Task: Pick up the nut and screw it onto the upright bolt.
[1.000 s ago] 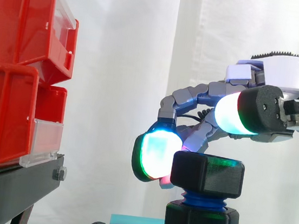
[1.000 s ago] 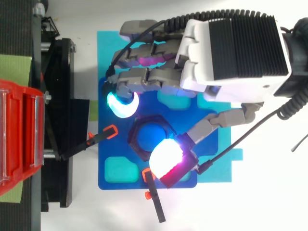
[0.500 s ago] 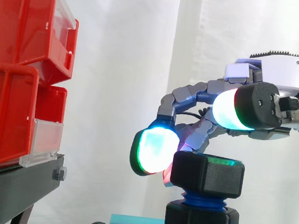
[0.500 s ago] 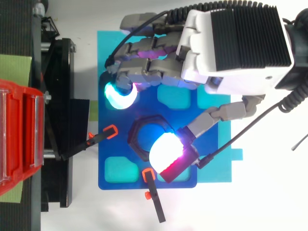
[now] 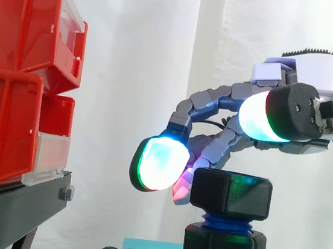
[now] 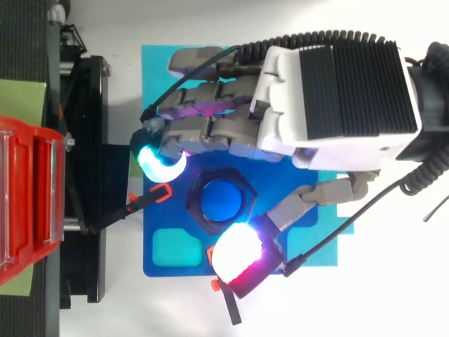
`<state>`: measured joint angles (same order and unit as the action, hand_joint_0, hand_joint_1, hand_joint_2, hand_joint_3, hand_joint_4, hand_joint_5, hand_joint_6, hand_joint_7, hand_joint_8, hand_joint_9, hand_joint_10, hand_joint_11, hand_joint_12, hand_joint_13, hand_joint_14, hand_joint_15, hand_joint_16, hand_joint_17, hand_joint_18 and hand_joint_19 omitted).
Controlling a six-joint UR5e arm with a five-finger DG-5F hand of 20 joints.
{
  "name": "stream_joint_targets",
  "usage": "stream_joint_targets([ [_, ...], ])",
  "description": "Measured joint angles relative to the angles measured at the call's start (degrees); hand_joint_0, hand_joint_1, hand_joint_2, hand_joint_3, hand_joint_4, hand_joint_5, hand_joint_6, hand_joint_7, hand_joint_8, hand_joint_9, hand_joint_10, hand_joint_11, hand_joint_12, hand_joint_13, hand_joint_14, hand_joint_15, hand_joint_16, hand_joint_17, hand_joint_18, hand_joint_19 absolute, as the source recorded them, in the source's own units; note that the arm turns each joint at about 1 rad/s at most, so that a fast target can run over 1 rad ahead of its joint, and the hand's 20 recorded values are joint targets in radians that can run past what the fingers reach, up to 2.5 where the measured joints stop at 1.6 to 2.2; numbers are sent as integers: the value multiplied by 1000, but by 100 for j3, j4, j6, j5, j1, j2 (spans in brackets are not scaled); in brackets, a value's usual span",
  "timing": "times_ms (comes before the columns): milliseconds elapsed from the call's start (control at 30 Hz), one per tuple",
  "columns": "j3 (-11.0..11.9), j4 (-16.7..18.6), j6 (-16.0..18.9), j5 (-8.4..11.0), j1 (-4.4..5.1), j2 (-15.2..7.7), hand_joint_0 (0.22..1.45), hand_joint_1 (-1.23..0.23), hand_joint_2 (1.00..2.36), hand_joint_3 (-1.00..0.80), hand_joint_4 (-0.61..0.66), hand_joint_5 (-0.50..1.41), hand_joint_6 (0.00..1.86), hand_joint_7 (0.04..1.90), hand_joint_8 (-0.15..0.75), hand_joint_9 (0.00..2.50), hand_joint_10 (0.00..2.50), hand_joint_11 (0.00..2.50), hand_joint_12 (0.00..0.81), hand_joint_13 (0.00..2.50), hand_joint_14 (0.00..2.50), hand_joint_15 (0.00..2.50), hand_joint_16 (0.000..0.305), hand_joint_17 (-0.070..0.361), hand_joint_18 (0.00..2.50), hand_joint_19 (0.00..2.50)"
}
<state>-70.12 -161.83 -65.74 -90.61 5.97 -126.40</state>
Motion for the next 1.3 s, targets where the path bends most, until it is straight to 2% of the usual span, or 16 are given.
stream_joint_targets([
  [300, -1, -91, -7, 9, 85, -4, 472, -388, 1000, -500, 238, -81, 504, 921, 280, 887, 2, 0, 330, 519, 0, 0, 40, 89, 226, 0],
  [533, -2, -104, 0, 4, 95, -3, 474, -386, 1000, -500, 238, -72, 504, 976, 288, 917, 0, 13, 329, 544, 0, 0, 39, 87, 244, 0],
  [733, -5, -105, 7, -4, 93, -7, 483, -385, 1000, -500, 220, -49, 505, 1123, 298, 989, 1, 62, 320, 593, 0, 0, 37, 82, 292, 0],
  [1000, -6, -110, 9, -24, 14, -6, 488, -385, 1000, -500, 214, -34, 505, 1205, 303, 1067, 1, 90, 310, 646, 1, 0, 35, 78, 330, 0],
  [1200, -7, -106, 9, -52, -93, -7, 498, -383, 1000, -500, 189, -10, 504, 1282, 308, 1163, 4, 119, 302, 718, 0, 24, 33, 74, 364, 0],
  [1300, -8, -92, 9, -88, -146, -7, 506, -389, 1000, -500, 169, 16, 504, 1329, 312, 1289, 6, 141, 290, 813, 3, 50, 31, 69, 407, 0],
])
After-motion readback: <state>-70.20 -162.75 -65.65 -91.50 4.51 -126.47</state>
